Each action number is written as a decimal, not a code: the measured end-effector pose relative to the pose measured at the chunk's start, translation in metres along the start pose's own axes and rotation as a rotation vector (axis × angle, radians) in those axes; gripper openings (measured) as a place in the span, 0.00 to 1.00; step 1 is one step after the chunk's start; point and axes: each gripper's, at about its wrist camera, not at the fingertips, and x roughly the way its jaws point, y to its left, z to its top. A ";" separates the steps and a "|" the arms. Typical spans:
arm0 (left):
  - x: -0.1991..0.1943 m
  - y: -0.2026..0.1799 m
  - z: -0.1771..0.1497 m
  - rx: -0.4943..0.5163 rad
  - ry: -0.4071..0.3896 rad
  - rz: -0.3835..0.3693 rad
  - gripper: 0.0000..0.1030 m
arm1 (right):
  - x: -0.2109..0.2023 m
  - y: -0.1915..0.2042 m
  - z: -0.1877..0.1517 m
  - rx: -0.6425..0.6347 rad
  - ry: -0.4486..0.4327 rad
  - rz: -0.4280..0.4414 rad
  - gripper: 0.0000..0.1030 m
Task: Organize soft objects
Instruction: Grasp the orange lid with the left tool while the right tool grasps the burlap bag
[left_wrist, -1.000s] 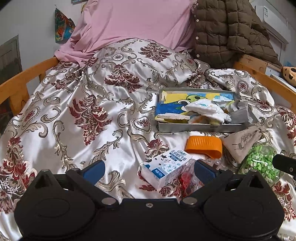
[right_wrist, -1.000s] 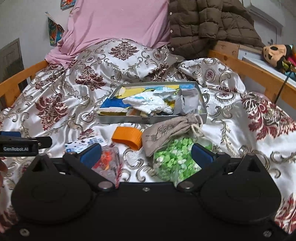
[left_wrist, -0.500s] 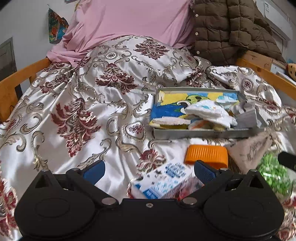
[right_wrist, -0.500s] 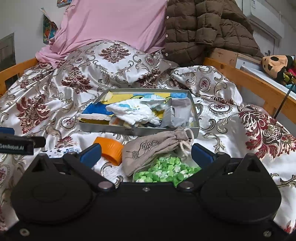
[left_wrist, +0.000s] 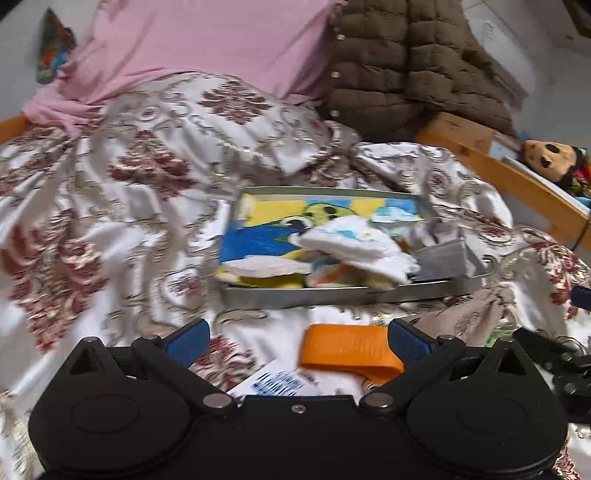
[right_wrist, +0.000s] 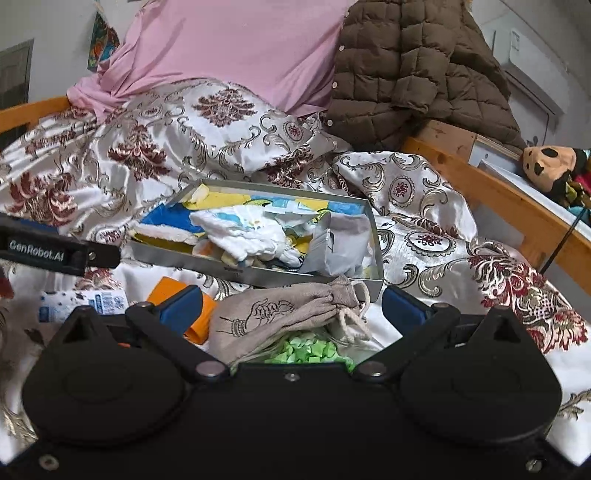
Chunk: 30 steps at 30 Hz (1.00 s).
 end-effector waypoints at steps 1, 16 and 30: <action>0.004 -0.002 0.000 0.009 0.001 -0.011 0.99 | 0.003 0.002 0.000 -0.008 0.006 -0.002 0.99; 0.063 0.005 0.009 0.026 0.101 -0.183 0.99 | 0.072 -0.008 0.001 -0.002 0.088 -0.029 0.99; 0.111 0.008 0.000 0.076 0.251 -0.286 0.93 | 0.123 -0.013 0.001 0.018 0.186 0.000 0.99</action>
